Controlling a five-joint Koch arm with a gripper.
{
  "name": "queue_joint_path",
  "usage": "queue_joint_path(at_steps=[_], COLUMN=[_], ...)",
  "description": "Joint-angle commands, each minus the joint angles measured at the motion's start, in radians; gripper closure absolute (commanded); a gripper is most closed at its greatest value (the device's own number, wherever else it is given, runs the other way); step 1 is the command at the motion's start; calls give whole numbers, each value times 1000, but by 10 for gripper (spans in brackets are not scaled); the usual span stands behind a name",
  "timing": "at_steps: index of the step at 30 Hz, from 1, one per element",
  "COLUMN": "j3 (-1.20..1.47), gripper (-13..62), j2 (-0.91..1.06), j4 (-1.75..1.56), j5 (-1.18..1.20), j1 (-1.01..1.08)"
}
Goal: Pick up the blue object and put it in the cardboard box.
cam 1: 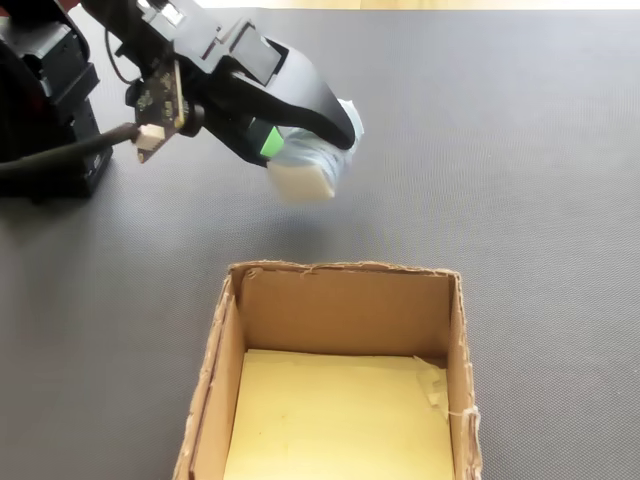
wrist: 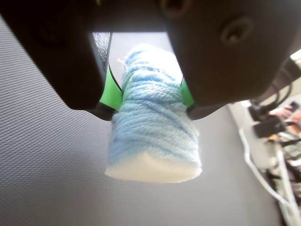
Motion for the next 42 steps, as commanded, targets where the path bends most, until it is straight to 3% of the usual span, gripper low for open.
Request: queue_joint_path(at_steps=[1,20,42], j3=[-21,-44,-307], gripper=[372,372,372], j2=[55,212,8], j4=[-80,-166,-221], j5=[20,6,-58], j1=[2,114,505])
